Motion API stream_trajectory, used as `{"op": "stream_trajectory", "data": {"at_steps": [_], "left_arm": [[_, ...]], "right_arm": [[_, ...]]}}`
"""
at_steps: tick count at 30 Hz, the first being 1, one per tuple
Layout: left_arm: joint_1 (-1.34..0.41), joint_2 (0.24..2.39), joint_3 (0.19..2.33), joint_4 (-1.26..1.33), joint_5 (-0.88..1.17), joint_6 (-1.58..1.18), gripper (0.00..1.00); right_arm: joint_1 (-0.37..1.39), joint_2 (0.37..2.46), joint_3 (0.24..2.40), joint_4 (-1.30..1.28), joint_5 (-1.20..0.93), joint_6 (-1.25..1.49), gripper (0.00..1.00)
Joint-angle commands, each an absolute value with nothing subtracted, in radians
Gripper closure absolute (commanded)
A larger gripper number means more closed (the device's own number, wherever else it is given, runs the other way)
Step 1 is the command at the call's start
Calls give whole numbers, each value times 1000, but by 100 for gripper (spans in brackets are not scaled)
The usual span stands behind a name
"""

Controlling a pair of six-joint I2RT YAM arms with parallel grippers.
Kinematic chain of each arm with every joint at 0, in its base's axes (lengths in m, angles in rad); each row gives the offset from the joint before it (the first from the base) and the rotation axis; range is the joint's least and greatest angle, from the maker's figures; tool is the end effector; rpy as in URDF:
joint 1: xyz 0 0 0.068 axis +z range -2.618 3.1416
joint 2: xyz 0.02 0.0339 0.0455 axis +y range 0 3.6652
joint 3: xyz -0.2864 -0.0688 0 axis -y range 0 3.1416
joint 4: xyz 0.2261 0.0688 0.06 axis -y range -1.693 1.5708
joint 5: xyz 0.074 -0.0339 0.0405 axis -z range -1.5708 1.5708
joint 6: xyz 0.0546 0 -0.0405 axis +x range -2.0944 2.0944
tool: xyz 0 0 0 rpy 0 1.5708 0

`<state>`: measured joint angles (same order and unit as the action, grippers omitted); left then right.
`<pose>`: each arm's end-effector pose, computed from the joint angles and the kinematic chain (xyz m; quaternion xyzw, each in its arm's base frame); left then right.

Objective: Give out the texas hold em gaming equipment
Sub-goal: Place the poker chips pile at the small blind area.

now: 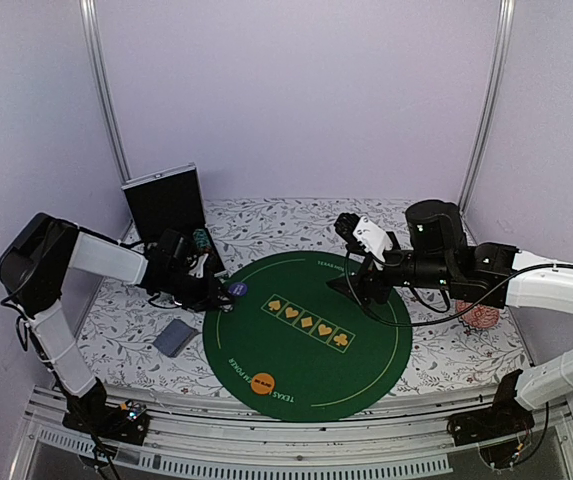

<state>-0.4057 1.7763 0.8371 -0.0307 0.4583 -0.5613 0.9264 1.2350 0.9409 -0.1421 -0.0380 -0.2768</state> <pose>0.2936 -0.1524 0.1454 -0.0053 0.9326 -0.3261 0.1543 0.1641 0.2218 0.3215 -0.4856 0.6894 0.1866 0.5041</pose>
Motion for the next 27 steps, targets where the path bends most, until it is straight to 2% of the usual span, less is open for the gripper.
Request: {"op": "stream_trajectory", "data": {"at_steps": [1,5,9,11,15,21,24,27], "left_arm": [[-399,1811,865,-138,297,-493,84],[-438,1808,897,-197,189,-450,83],[-588,1810,999,-320,-94,-336,79],[-625,1843,1044,-374,-163,-309,77],[-627,1885,1051,-380,-123,-306,75],[-626,1885,1030,-330,9,-296,54],[-626,1889,1036,-331,23,-277,47],[-626,1886,1044,-333,32,-263,46]], "right_arm": [[925,1222,928,-141,-51,-267,17],[925,1226,929,-140,-56,-268,17],[924,1227,931,-137,-58,-268,17],[925,1230,931,-135,-61,-269,17],[925,1233,933,-135,-64,-267,17],[926,1220,928,-141,-56,-267,17],[926,1221,928,-142,-56,-268,17],[926,1225,927,-141,-59,-267,17]]}}
